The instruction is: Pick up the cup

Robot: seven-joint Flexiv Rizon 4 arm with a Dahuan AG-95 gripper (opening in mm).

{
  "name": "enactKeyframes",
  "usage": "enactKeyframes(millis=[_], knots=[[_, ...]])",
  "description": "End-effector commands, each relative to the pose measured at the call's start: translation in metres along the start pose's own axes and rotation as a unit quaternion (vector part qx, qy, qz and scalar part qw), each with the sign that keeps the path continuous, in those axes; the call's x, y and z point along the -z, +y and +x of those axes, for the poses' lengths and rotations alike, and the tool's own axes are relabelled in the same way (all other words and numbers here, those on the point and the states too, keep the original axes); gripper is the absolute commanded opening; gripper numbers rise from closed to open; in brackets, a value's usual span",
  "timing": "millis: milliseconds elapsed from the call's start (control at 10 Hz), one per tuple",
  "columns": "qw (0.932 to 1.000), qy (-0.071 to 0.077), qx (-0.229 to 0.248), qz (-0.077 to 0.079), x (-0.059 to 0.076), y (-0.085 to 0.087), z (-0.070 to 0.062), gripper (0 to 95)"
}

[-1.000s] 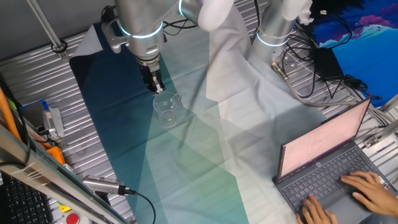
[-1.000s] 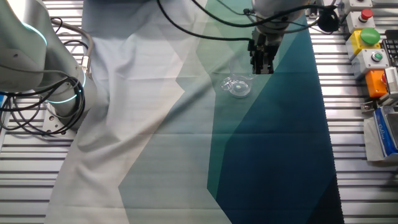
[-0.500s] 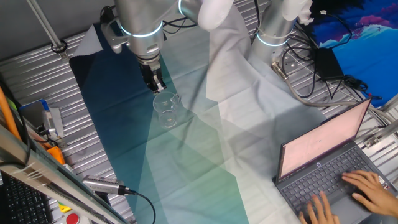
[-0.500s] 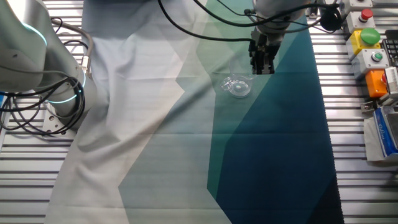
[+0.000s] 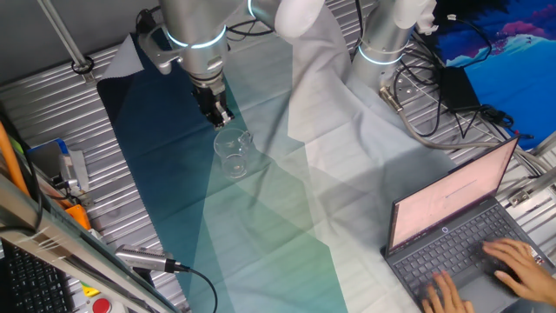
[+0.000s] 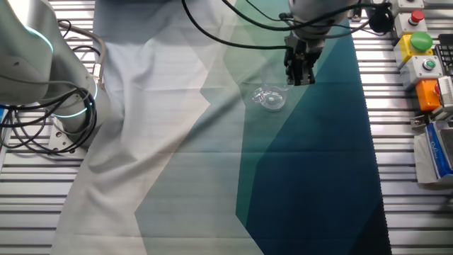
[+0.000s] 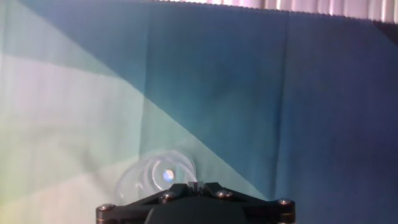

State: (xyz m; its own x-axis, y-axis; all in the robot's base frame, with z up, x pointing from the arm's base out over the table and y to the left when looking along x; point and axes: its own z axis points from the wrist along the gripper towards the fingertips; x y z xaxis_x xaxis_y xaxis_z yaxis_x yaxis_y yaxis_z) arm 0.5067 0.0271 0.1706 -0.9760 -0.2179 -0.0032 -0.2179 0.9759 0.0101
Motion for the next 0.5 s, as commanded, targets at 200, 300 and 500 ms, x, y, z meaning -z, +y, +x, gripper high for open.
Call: enactKeyframes(millis=[200, 300, 500], knots=[[0.9933, -0.002, 0.116, -0.004, 0.012, -0.024, 0.014, 0.0], [0.9899, -0.010, 0.142, -0.003, 0.016, -0.032, 0.020, 0.0], [0.9828, -0.022, 0.183, -0.001, 0.022, -0.043, 0.031, 0.0]])
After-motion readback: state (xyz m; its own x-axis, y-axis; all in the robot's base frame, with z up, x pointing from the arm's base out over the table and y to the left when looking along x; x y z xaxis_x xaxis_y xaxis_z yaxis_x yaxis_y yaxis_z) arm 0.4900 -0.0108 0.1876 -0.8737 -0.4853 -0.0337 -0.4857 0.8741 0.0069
